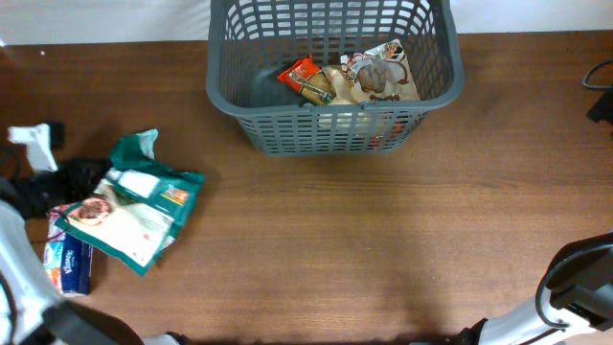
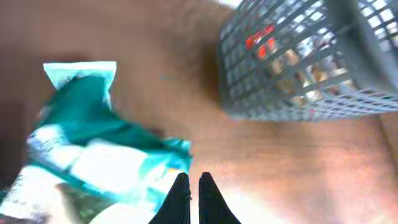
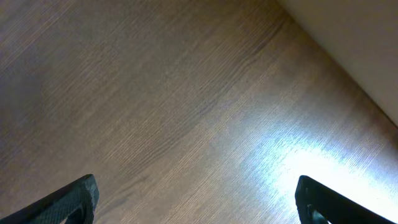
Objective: Pack container
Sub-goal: 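Drag the green coffee bag up-left with the left gripper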
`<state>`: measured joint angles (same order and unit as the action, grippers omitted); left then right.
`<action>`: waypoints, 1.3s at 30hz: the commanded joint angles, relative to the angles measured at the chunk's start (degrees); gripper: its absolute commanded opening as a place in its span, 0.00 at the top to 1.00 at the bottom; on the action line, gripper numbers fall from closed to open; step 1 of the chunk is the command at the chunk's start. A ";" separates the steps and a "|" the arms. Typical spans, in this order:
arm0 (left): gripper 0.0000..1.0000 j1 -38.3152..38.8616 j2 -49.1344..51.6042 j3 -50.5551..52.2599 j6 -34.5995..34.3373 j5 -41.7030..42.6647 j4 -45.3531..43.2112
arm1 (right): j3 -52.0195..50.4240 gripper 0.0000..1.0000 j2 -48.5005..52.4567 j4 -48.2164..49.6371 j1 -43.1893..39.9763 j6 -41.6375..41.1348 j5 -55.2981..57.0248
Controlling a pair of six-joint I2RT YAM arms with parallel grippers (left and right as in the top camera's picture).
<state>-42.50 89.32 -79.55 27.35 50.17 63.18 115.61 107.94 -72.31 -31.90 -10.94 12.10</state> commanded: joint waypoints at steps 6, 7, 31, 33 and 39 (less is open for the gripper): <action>0.98 -0.04 -3.52 -2.10 -0.90 1.36 2.03 | -0.11 0.01 -0.70 0.15 0.04 -0.44 -0.09; 0.98 -0.04 -3.52 -2.10 -0.92 -0.42 2.29 | -0.11 0.01 -0.70 0.15 0.04 -0.44 -0.09; 0.00 1.36 4.79 -2.10 -5.90 -38.14 0.13 | -0.11 0.01 -0.70 0.15 0.04 -0.44 -0.09; 0.00 2.08 7.13 -2.10 -5.90 -38.25 -0.68 | -0.11 0.01 -0.70 0.15 0.04 -0.44 -0.09; 0.19 4.17 13.00 -2.10 -5.51 -38.21 -2.40 | -0.11 0.01 -0.70 0.15 0.04 -0.44 -0.09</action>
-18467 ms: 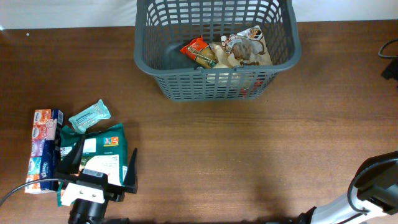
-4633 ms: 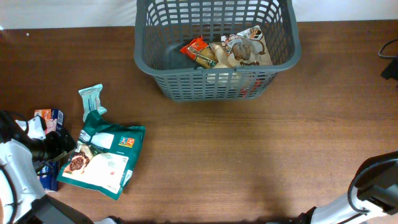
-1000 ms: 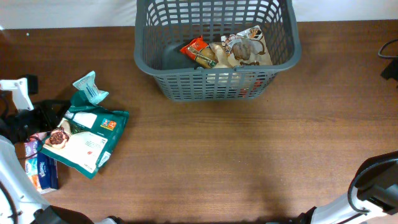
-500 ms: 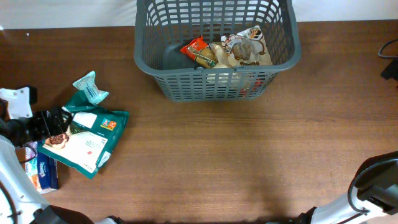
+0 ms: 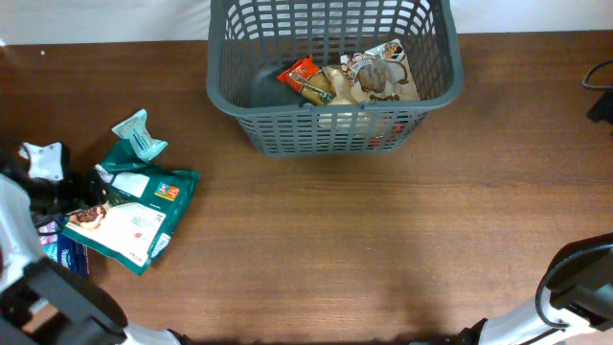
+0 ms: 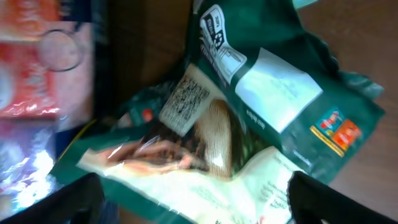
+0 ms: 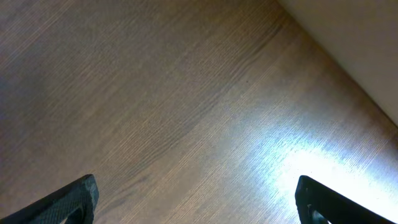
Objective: Pack container
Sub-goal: 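Drag the green coffee bag up-left with the left gripper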
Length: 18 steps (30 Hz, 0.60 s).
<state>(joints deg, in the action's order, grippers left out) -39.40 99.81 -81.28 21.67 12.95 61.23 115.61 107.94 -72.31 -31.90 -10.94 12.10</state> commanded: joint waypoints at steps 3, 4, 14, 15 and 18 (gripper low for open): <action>0.19 2.16 4.31 -0.37 1.88 -0.98 -0.98 | -0.11 0.01 -0.70 0.15 0.04 -0.44 -0.09; 0.18 2.49 4.72 -0.37 2.05 -1.01 -1.09 | -0.11 0.01 -0.70 0.15 0.04 -0.44 -0.09; 0.13 3.30 5.97 -0.37 3.76 -2.14 -1.86 | -0.11 0.01 -0.70 0.15 0.04 -0.44 -0.09; 0.13 3.30 5.97 -0.37 3.80 -2.12 -1.64 | -0.11 0.01 -0.70 0.15 0.04 -0.44 -0.09; 0.13 3.37 5.95 -0.44 6.14 0.28 -0.17 | -0.11 0.01 -0.70 0.15 0.04 -0.44 -0.09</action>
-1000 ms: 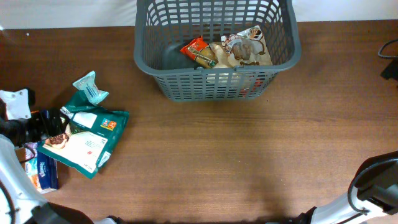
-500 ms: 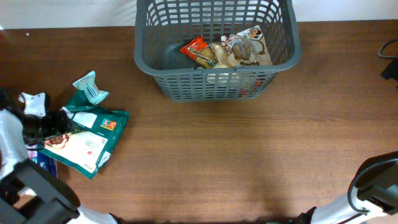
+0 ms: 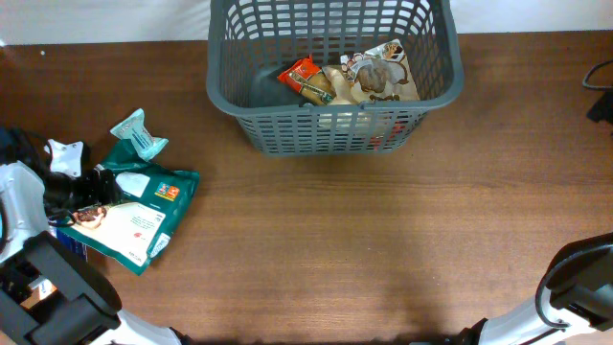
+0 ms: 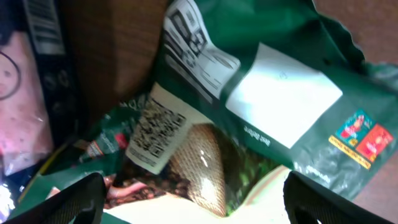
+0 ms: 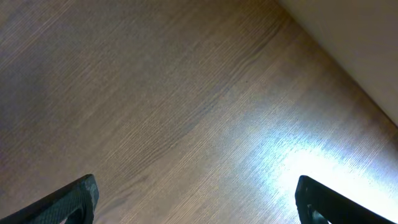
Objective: Pack container
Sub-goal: 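Drag the green coffee bag up-left with the left gripper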
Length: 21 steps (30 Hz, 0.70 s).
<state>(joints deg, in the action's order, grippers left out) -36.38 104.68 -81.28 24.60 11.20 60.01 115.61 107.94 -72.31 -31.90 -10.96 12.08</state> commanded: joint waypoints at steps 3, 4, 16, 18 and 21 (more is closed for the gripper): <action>0.13 0.87 1.07 -0.44 5.95 6.29 2.47 | -0.11 0.01 -0.70 0.15 0.04 -0.42 -0.07; 0.13 1.20 1.07 -0.44 6.51 6.93 2.89 | -0.11 0.01 -0.70 0.15 0.04 -0.42 -0.07; 0.13 4.87 1.07 -2.64 8.26 2.75 5.86 | -0.11 0.01 -0.70 0.15 0.04 -0.42 -0.07; 0.13 5.11 1.07 -3.98 8.20 0.72 5.99 | -0.11 0.01 -0.70 0.15 0.04 -0.42 -0.07; 0.07 5.11 1.07 -5.29 7.74 -3.04 4.92 | -0.11 0.01 -0.70 0.15 0.04 -0.42 -0.07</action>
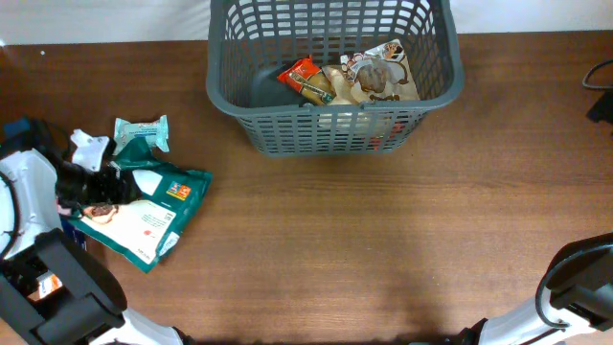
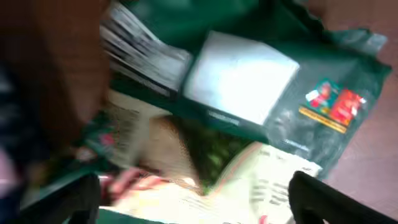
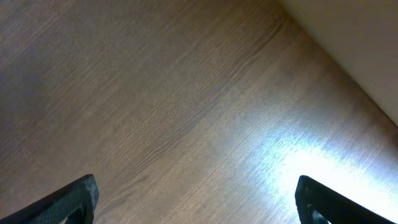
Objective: Pack container
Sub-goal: 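Drag the green coffee bag up-left with the left gripper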
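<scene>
A grey plastic basket [image 1: 244,96] stands at the back of the table with several snack packs inside, among them an orange one [image 1: 303,77] and a white-and-brown one [image 1: 381,75]. A green and white bag [image 1: 144,211] lies at the left. My left gripper [image 1: 91,187] sits at the bag's left edge; in the left wrist view its fingers stand wide open [image 2: 198,208] with the blurred bag [image 2: 249,106] between them. My right gripper [image 3: 198,199] is open over bare wood at the table's right.
A blue packet [image 1: 69,230] peeks out beside the left arm, mostly hidden. A pale wall edge [image 3: 354,37] shows in the right wrist view. A dark cable end [image 1: 601,91] lies at the far right.
My left gripper has moved a little right and toward the back, and the green bag has shifted the same way; its folded top corner now points right. The right arm is unchanged.
First my left gripper was shut, looking toward the basket with the green bag below. Then it was open over the bag at the left edge. It stayed open, closer to the bag, and now straddles it as the bag has shifted right.
</scene>
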`<state>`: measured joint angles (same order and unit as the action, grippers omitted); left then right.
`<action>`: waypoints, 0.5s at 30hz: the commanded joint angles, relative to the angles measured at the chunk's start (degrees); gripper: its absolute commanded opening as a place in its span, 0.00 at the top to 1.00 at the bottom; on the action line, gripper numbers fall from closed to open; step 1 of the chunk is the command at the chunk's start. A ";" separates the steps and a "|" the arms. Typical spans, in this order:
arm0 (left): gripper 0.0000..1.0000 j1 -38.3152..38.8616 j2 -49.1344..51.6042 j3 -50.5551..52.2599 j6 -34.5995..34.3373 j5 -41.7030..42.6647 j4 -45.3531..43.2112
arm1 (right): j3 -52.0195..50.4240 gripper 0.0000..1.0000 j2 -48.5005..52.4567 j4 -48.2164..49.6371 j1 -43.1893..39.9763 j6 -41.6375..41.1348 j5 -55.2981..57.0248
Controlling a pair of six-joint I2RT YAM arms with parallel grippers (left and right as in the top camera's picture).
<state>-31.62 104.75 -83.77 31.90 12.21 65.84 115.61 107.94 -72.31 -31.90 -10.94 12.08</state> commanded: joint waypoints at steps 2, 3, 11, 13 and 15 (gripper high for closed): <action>0.01 0.35 1.01 -3.48 -0.15 -6.78 -3.08 | -0.11 0.01 -0.70 0.15 0.04 -0.44 -0.07; 0.00 0.35 1.01 -3.52 -0.13 -7.28 -3.98 | -0.11 0.01 -0.70 0.15 0.04 -0.44 -0.07; 0.00 0.35 1.22 -3.50 3.28 -7.54 -5.66 | -0.11 0.01 -0.70 0.15 0.04 -0.44 -0.07; 0.00 0.35 1.22 -3.50 3.76 -7.54 -5.73 | -0.11 0.01 -0.70 0.15 0.04 -0.44 -0.07; 0.00 0.35 1.25 -3.50 3.74 -7.23 -5.81 | -0.11 0.01 -0.70 0.15 0.04 -0.44 -0.07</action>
<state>-31.33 104.77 -86.06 33.54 5.30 60.34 115.61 107.94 -72.31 -31.90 -10.96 12.10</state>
